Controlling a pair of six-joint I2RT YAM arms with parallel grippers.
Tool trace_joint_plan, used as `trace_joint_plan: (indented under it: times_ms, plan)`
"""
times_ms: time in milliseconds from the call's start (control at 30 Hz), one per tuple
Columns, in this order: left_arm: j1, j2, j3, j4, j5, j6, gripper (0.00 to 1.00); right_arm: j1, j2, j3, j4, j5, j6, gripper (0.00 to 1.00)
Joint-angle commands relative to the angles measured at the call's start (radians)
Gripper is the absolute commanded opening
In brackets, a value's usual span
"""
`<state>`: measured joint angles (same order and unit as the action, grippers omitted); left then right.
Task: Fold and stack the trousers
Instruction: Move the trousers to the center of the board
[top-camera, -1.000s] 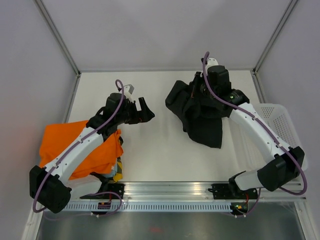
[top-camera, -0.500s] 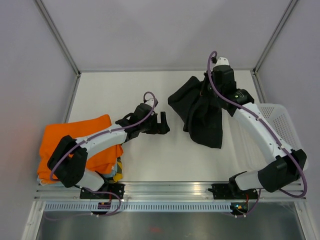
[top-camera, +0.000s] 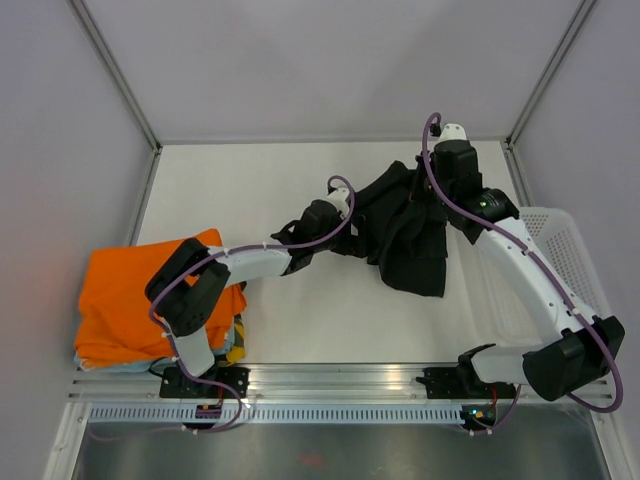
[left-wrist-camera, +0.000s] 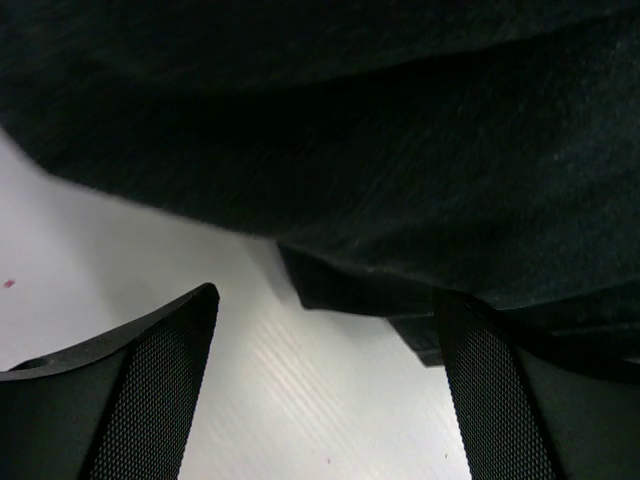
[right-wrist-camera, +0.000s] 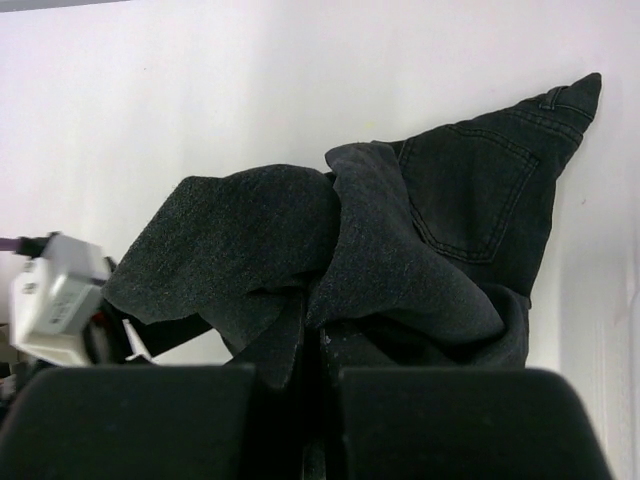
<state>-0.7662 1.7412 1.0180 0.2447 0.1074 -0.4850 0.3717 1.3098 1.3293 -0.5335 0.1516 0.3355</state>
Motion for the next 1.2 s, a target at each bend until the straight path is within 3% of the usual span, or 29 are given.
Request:
trace_joint_plan:
  times_ms: [0,167,233,333,400,433,700,900,1067,1167]
  plan:
    - [-0.008,0.088,0.059,0.154,0.049,0.042,0.92,-0.007,-0.02,0.025,0.03,-0.007,-0.009,0.0]
    - [-0.008,0.162,0.097,0.295,0.052,0.023,0.91,-0.005,-0.047,0.015,0.003,-0.034,-0.01,0.0]
    - [-0.008,0.194,0.126,0.317,0.052,0.01,0.81,-0.005,-0.055,0.002,-0.003,-0.035,-0.009,0.0]
    - [-0.008,0.208,0.149,0.334,0.057,-0.007,0.49,-0.008,-0.07,-0.005,-0.011,-0.027,-0.01,0.0]
    - [-0.008,0.195,0.14,0.335,0.045,0.0,0.34,-0.008,-0.073,-0.008,-0.017,-0.024,-0.01,0.0]
    - [-0.008,0.172,0.137,0.331,0.016,0.023,0.03,-0.008,-0.075,-0.01,-0.017,-0.024,-0.009,0.0]
    - [0.008,-0.055,0.102,0.136,-0.215,0.221,0.02,-0.008,-0.072,-0.013,0.0,-0.03,0.046,0.0]
    - [0.027,-0.287,0.293,-0.307,-0.59,0.493,0.02,-0.007,-0.024,-0.008,0.017,-0.093,0.086,0.0]
    - [0.061,-0.428,0.321,-0.496,-0.555,0.742,0.02,-0.005,0.066,-0.021,0.07,-0.18,0.126,0.04]
    - [0.08,-0.463,0.274,-0.56,-0.557,0.79,0.02,0.001,0.205,0.019,0.044,-0.262,0.125,0.21]
